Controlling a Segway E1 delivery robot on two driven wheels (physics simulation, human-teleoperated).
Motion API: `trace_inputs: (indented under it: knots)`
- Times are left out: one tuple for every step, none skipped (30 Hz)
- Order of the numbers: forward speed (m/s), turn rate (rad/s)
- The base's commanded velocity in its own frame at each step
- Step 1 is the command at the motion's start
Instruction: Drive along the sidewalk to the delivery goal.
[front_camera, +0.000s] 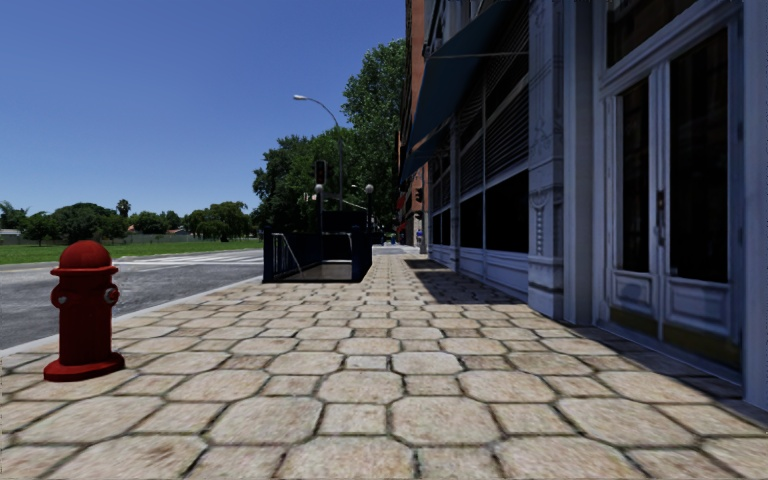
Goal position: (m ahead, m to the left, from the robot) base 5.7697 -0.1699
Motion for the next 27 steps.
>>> trace_inputs:
  knots:
    - [2.0, 0.0]
    - [2.0, 0.0]
    - [2.0, 0.0]
    - [2.0, 0.0]
    - [2.0, 0.0]
    - [2.0, 0.0]
    - [2.0, 0.0]
    - [2.0, 0.0]
    - [2.0, 0.0]
    - [2.0, 0.0]
    - [2.0, 0.0]
    - [2.0, 0.0]
    - [2.0, 0.0]
    - [2.0, 0.0]
    - [2.0, 0.0]
    - [2.0, 0.0]
    - [2.0, 0.0]
    - [2.0, 0.0]
    - [2.0, 0.0]
    - [2.0, 0.0]
    - [2.0, 0.0]
    - [2.0, 0.0]
    - [2.0, 0.0]
    - [2.0, 0.0]
    - [2.0, 0.0]
    - [2.0, 0.0]
    - [2.0, 0.0]
